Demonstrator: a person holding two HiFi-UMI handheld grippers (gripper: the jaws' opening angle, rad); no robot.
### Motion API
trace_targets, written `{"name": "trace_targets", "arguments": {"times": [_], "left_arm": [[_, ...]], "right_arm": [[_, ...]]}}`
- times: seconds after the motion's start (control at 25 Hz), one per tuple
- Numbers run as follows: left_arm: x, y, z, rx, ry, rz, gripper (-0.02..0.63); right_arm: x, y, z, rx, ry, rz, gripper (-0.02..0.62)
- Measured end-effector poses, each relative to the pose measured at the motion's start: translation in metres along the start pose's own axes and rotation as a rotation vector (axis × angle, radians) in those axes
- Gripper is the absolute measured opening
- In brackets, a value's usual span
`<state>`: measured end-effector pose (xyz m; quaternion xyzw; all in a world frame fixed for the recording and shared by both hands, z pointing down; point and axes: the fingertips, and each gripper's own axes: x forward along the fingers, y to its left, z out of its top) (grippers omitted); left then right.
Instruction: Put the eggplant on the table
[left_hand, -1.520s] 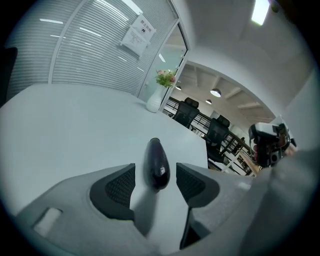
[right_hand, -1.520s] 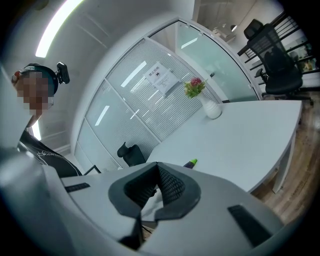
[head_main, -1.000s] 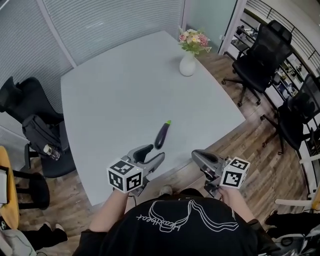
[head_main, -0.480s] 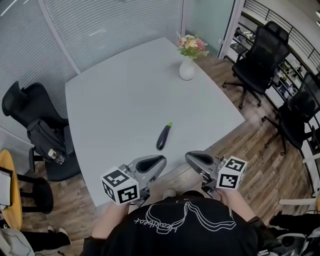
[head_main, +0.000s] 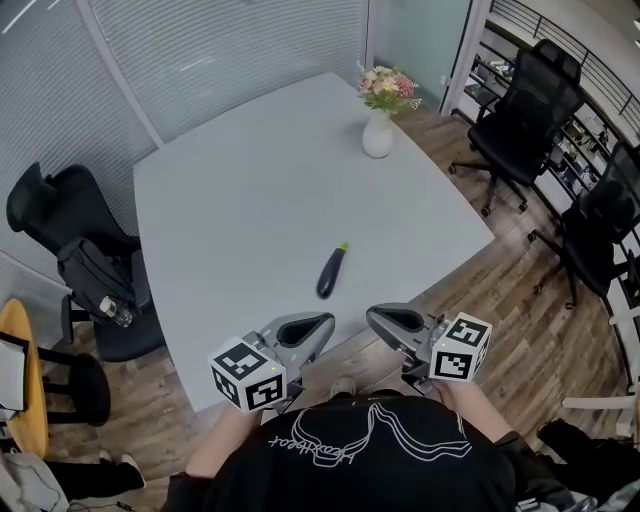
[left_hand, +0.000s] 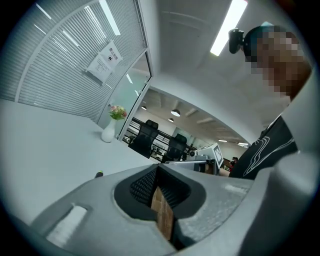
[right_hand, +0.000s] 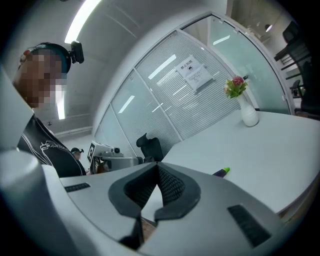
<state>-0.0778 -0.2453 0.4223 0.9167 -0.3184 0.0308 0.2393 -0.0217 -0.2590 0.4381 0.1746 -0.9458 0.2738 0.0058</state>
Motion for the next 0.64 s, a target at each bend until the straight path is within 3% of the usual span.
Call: {"name": "trace_targets", "arguments": {"times": [0.64], "left_arm": [[-0.001, 0.001, -0.002, -0.016, 0.015, 0.004, 0.014]], "right_arm": [[-0.007, 0.008, -0.002, -0.004, 0.020, -0.034, 0.008]]}}
